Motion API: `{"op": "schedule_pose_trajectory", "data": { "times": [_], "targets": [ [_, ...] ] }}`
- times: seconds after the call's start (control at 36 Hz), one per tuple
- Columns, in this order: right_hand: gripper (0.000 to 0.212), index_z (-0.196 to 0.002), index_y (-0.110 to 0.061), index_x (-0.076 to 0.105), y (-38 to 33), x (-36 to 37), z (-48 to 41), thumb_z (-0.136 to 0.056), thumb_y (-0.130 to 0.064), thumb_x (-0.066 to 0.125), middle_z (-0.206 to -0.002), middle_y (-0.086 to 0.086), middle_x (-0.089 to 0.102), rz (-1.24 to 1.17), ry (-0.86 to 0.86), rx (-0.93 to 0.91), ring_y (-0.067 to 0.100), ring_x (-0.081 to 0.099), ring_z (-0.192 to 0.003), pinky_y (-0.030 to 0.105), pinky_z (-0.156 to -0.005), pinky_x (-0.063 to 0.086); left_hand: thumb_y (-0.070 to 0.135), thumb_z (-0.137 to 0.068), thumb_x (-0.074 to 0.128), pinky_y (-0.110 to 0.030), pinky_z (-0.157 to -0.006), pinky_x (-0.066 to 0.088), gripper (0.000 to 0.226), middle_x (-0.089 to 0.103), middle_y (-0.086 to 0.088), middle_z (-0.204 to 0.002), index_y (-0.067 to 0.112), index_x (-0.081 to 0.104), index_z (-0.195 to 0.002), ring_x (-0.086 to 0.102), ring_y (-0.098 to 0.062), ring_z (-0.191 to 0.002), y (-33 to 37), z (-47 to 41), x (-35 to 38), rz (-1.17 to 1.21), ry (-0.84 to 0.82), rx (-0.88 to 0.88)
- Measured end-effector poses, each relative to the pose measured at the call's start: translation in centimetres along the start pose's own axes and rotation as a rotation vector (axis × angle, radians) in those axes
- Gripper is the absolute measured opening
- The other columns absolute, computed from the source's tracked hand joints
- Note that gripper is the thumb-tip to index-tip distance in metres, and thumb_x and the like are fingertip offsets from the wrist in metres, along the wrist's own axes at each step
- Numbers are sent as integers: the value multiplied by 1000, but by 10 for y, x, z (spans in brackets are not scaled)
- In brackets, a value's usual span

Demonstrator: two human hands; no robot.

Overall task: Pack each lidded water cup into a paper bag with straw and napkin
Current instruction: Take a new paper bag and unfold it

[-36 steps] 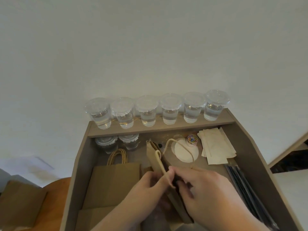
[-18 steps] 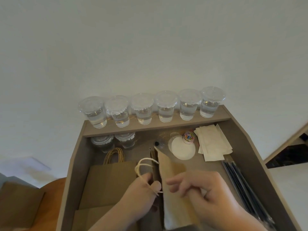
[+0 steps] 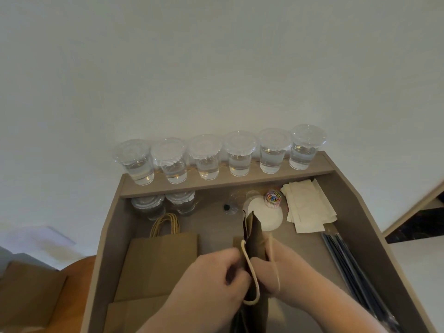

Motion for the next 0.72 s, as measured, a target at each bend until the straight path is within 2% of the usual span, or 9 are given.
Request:
{"op": "schedule_pose_trajectory", "data": {
  "times": [0.14, 0.22, 0.28, 0.36, 0.39, 0.47, 0.58, 0.67, 0.72],
  "targets": [
    [11, -108, -17, 67, -2, -2, -6, -98, -17, 63, -102, 5, 76, 121, -62, -41, 24, 72, -100, 47, -97, 60, 49, -82, 63, -32, -66, 56, 22, 67, 3, -81, 27, 59, -80, 63, -12, -67, -11, -5, -5, -58, -9, -126],
    [11, -92, -27, 64, -9, -3, -6, -97, -17, 62, -85, -15, 73, 150, -68, -102, 10, 68, -85, 26, -82, 58, 56, -70, 60, -20, -59, 52, 31, 68, 11, -83, 35, 53, -91, 68, -2, -72, -25, -10, -4, -21, -10, -228],
    [10, -100, -32, 61, -14, -3, -5, -97, -23, 63, -90, -15, 70, 196, -52, -98, 3, 65, -88, 18, -79, 53, 47, -78, 62, -14, -59, 47, 31, 65, 10, -84, 33, 47, -101, 67, 2, -76, -33, -17, 3, -24, -31, -235],
    [21, -118, -26, 57, -12, -10, -6, -98, -25, 61, -106, -6, 67, 275, -15, -40, 11, 66, -100, 29, -90, 58, 20, -94, 56, -26, -77, 54, 35, 65, 7, -92, 25, 42, -125, 71, -13, -86, -43, -28, 3, -72, -51, -246],
    [24, -121, -25, 55, -9, -18, -7, -98, -24, 60, -107, -4, 65, 299, 14, -9, 13, 66, -99, 31, -89, 58, 15, -96, 53, -28, -71, 57, 41, 68, 3, -91, 27, 38, -133, 73, -16, -80, -46, -30, -1, -59, -58, -283],
    [26, -120, -28, 51, 10, -56, -11, -98, -18, 61, -98, -2, 63, 290, 94, 118, 15, 67, -87, 27, -69, 57, 6, -102, 47, -22, -36, 47, 55, 68, -8, -75, 34, 34, -149, 60, -9, -37, -59, -32, -23, 51, -20, -416],
    [49, -145, -11, 54, 38, -112, -10, -97, -3, 60, -106, 13, 63, 255, 134, 244, 14, 54, -59, 21, -39, 44, 3, -105, 43, -22, -32, 41, 59, 68, -16, -93, 31, 35, -156, 59, -17, -37, -75, -27, -58, 27, 54, -468],
    [59, -153, -23, 47, 38, -122, -8, -99, -3, 59, -116, 8, 57, 267, 74, 257, 16, 55, -69, 17, -42, 47, 0, -103, 43, -24, -34, 44, 57, 66, -19, -109, 35, 43, -149, 62, -21, -43, -76, -21, -69, 52, 30, -466],
    [51, -143, -25, 57, 25, -113, -11, -97, -3, 60, -123, 11, 65, 268, 38, 201, 23, 64, -82, 28, -60, 60, 1, -100, 45, -23, -37, 47, 55, 71, -11, -100, 39, 51, -139, 64, -13, -43, -71, -21, -70, 101, 42, -442]
  ]
}}
Point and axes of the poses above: each hand's wrist, its own z-axis away from the middle knuckle, its own x-axis out of the palm, y = z × x, the point moved 7 cm from there along -z, towards the middle knuckle
